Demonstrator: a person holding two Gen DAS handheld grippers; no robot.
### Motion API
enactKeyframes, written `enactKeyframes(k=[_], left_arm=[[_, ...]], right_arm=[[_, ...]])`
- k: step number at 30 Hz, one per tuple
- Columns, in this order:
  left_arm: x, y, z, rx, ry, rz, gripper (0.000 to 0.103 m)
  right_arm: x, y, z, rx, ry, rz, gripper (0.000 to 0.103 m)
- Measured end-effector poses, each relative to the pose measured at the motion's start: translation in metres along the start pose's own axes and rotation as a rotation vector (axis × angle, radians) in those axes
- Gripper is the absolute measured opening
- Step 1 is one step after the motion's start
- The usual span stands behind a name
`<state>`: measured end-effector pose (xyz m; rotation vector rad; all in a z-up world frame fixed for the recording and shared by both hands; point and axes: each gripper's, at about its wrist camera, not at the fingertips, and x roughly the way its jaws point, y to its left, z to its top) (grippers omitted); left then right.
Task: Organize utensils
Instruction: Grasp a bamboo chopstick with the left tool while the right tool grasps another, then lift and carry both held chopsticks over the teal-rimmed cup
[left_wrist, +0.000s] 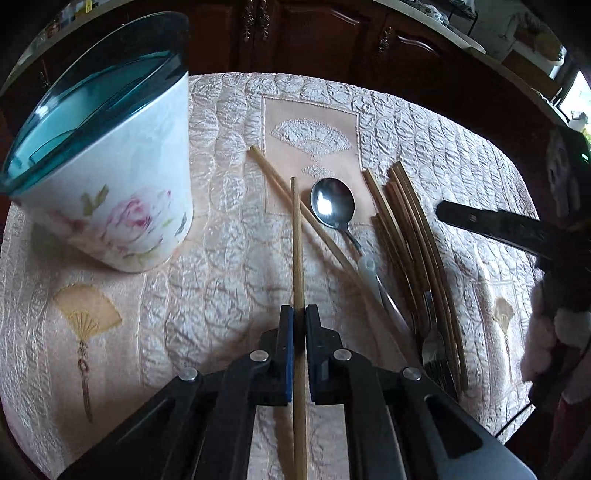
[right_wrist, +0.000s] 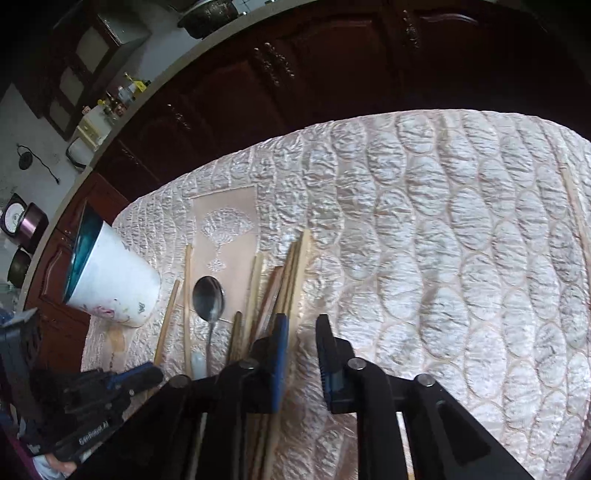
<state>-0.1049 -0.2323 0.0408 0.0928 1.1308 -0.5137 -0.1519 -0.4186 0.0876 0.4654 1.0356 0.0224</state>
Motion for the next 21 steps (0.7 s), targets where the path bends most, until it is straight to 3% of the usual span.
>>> enactKeyframes(k=[4, 6, 12, 15, 18, 21], left_arm=[[-0.006, 0.004, -0.008, -0.004, 0.005, 0.001, 0.006], [-0.01, 0.008, -0.01, -0.008, 0.005, 0.003, 0.006], [-0.013, 0.016, -0.014, -0.018, 0.013, -0.002, 0.006], [-0.017, 0.015, -0.019, -0.018, 0.033, -0.009, 0.006], [-0.019, 0.016, -0.028, -0.013, 0.056, -0.011, 0.006], [-0.018, 0.02, -0.017, -0.016, 0.059, 0.007, 0.009]], right_arm=[[0.027, -0.003, 0.002, 0.039, 0.056, -0.001, 0.02], [0.028, -0.006, 0.001, 0.071, 0.05, 0.031, 0.01], [-0.011, -0.013, -0.02, 0.057, 0.037, 0.042, 0.008], [-0.02, -0.02, -0.034, 0.059, 0.062, -0.012, 0.008], [-0.022, -0.024, -0.041, 0.047, 0.09, -0.065, 0.012], [-0.026, -0.024, -0.037, 0.01, 0.078, -0.102, 0.026]])
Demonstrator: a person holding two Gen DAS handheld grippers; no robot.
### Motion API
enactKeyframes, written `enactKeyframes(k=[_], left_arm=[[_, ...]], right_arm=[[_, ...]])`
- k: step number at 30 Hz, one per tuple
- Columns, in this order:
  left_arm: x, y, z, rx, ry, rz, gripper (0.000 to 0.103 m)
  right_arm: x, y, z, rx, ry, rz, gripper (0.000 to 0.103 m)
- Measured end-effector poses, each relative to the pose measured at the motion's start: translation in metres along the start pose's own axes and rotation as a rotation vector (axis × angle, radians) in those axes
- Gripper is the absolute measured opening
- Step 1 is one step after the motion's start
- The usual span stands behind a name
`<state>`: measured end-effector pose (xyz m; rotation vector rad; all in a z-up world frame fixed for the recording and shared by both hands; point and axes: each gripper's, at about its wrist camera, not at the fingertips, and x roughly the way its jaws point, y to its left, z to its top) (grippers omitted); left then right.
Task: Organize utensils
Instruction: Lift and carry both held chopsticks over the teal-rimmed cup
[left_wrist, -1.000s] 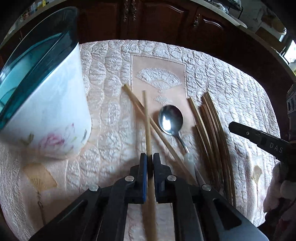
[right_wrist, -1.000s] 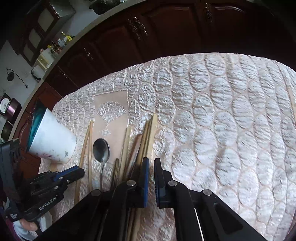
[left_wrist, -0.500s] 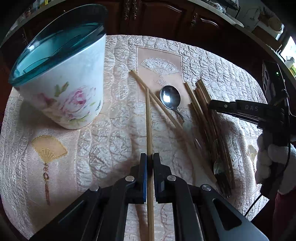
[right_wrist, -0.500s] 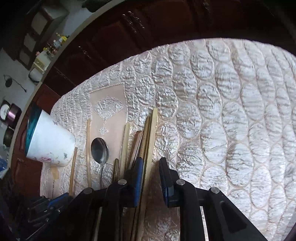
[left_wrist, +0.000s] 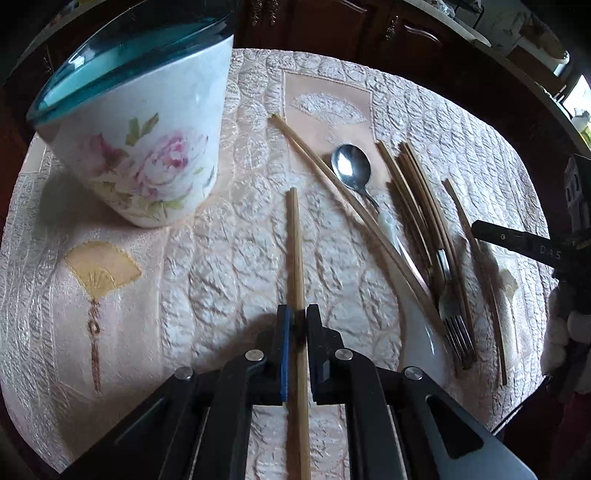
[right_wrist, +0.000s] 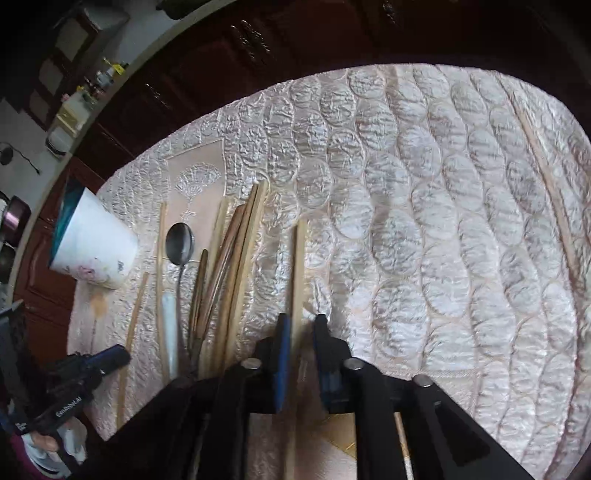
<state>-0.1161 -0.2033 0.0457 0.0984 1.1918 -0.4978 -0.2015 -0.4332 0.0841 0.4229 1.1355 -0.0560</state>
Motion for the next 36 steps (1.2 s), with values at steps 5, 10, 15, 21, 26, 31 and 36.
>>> enactKeyframes(k=[5, 10, 15, 21, 26, 31, 36], left_arm=[[0.002, 0.0, 0.026, 0.014, -0.039, 0.053, 0.022], [0.025, -0.012, 0.05, 0.099, -0.025, 0.154, 0.024], [0.022, -0.009, 0.053, 0.106, -0.019, 0.083, 0.006], [-0.029, -0.005, 0.053, 0.069, -0.116, -0.046, 0.005], [-0.084, 0.0, 0.047, 0.067, -0.199, -0.089, 0.005], [-0.137, 0.015, 0.042, 0.053, -0.274, -0.132, 0.005], [-0.186, 0.027, 0.043, 0.053, -0.363, -0.152, 0.005]], right_arm=[[0.018, 0.008, 0.026, -0.008, 0.004, -0.017, 0.026], [0.036, 0.012, 0.044, -0.034, 0.02, -0.02, 0.022], [0.021, 0.017, 0.042, -0.059, -0.009, 0.015, 0.008], [-0.039, 0.032, 0.033, -0.087, -0.119, 0.075, 0.007], [-0.091, 0.049, 0.029, -0.117, -0.201, 0.143, 0.007], [-0.127, 0.09, 0.033, -0.191, -0.262, 0.204, 0.007], [-0.157, 0.13, 0.043, -0.276, -0.31, 0.25, 0.007]])
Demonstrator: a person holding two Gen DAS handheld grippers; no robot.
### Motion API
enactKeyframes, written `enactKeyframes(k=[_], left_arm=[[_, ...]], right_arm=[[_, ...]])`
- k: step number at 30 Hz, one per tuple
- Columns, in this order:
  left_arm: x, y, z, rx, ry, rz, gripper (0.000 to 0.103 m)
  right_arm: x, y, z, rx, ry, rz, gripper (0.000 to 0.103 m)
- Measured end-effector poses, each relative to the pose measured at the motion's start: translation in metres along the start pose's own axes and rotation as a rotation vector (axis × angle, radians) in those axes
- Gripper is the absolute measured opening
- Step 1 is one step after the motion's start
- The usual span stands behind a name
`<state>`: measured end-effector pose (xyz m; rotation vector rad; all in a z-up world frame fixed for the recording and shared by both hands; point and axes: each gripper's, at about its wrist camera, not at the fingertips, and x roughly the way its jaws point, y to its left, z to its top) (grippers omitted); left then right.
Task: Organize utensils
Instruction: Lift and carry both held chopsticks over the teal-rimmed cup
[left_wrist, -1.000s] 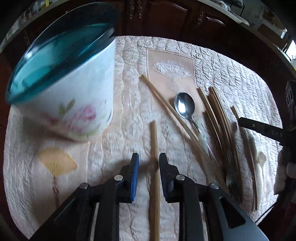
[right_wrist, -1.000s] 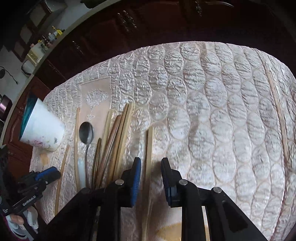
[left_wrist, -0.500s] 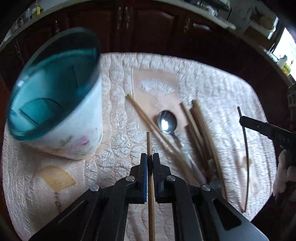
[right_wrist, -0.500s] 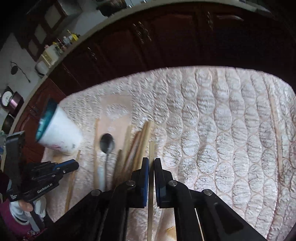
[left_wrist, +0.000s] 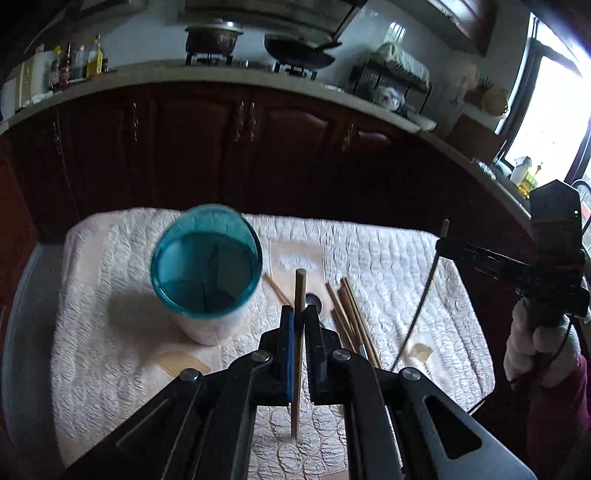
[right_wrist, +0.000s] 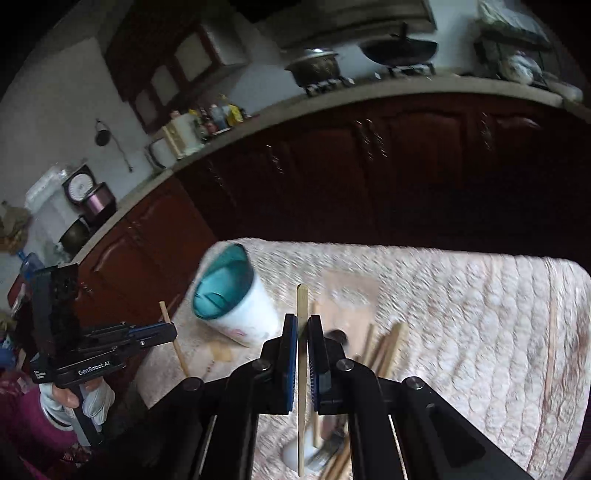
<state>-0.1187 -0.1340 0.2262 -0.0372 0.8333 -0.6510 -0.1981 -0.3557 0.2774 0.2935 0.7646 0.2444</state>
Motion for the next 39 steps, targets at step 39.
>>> enactKeyframes(k=[39], left_arm=[[0.034, 0.073, 0.106, -0.011, -0.134, 0.227, 0.005]], right_arm=[[0.162, 0.079, 0.107, -0.097, -0.022, -0.018, 0.007]])
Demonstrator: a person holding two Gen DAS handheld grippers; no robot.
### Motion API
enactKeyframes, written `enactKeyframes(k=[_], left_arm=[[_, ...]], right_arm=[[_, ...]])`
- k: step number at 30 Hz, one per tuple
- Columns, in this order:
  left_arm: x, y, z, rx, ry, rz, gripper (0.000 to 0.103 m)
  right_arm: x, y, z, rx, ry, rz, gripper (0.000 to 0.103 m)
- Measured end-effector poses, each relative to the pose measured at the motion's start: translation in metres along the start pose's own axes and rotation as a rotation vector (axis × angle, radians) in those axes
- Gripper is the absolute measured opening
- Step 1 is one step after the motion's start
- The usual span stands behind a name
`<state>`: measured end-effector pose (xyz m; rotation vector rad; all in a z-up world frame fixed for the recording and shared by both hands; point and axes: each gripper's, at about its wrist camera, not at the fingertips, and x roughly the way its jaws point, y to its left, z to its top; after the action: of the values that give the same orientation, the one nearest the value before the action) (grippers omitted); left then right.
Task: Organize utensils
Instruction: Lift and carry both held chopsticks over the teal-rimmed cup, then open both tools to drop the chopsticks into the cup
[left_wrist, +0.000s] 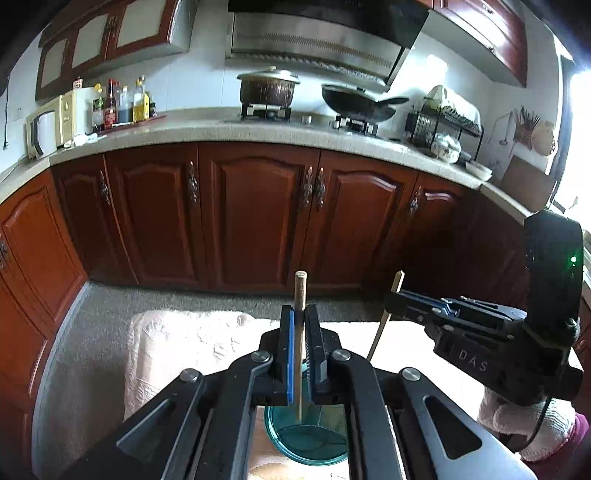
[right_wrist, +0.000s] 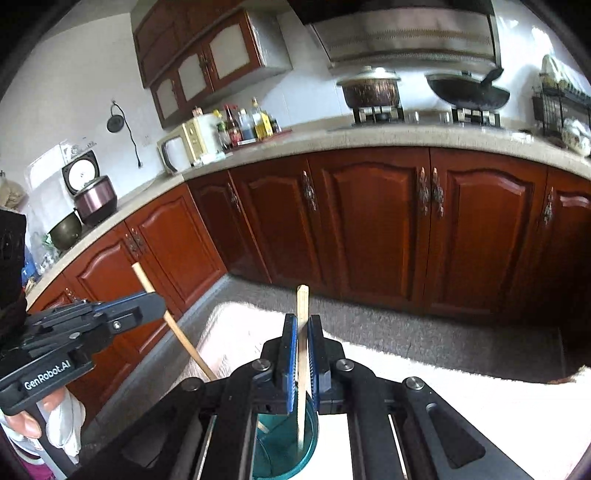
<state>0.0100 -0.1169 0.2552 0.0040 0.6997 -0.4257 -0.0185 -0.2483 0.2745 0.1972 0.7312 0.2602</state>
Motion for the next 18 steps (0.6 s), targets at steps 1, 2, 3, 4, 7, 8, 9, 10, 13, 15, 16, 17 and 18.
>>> enactKeyframes(k=[1, 2, 3, 4, 7, 8, 9, 10, 13, 15, 16, 17, 18], left_arm=[[0.005, -0.001, -0.003, 0.002, 0.006, 0.007, 0.005], [0.01, -0.001, -0.006, 0.001, 0.016, 0.01, 0.005], [0.014, -0.001, -0.008, -0.002, 0.026, 0.011, 0.005], [0.019, -0.001, -0.011, -0.005, 0.037, 0.014, 0.005], [0.028, -0.001, -0.019, -0.008, 0.058, 0.028, 0.005], [0.03, 0.0, -0.02, -0.012, 0.062, 0.032, 0.005], [0.031, 0.001, -0.021, -0.018, 0.066, 0.035, 0.005], [0.032, 0.002, -0.021, -0.026, 0.073, 0.031, 0.006], [0.031, 0.004, -0.022, -0.043, 0.086, 0.022, 0.018], [0.026, 0.005, -0.024, -0.053, 0.082, 0.019, 0.032], [0.022, 0.004, -0.024, -0.057, 0.075, 0.012, 0.036], [0.019, 0.004, -0.025, -0.056, 0.068, 0.007, 0.038], [0.015, 0.003, -0.026, -0.053, 0.062, 0.003, 0.04]], right_arm=[[0.005, -0.002, -0.004, 0.008, 0.015, 0.005, 0.007], [0.009, -0.004, -0.007, 0.012, 0.03, 0.009, 0.007], [0.013, -0.005, -0.01, 0.012, 0.043, 0.01, 0.007], [0.016, -0.005, -0.013, 0.011, 0.055, 0.011, 0.007], [0.018, -0.01, -0.018, 0.021, 0.06, 0.017, 0.011], [0.019, -0.012, -0.019, 0.028, 0.065, 0.021, 0.011], [0.018, -0.015, -0.02, 0.036, 0.071, 0.024, 0.012], [0.017, -0.017, -0.021, 0.043, 0.074, 0.03, 0.017], [0.008, -0.021, -0.026, 0.047, 0.069, 0.032, 0.023], [0.001, -0.024, -0.029, 0.053, 0.072, 0.03, 0.025], [-0.003, -0.025, -0.03, 0.056, 0.076, 0.028, 0.026], [-0.008, -0.029, -0.034, 0.059, 0.079, 0.027, 0.026], [-0.013, -0.032, -0.037, 0.062, 0.082, 0.019, 0.026]])
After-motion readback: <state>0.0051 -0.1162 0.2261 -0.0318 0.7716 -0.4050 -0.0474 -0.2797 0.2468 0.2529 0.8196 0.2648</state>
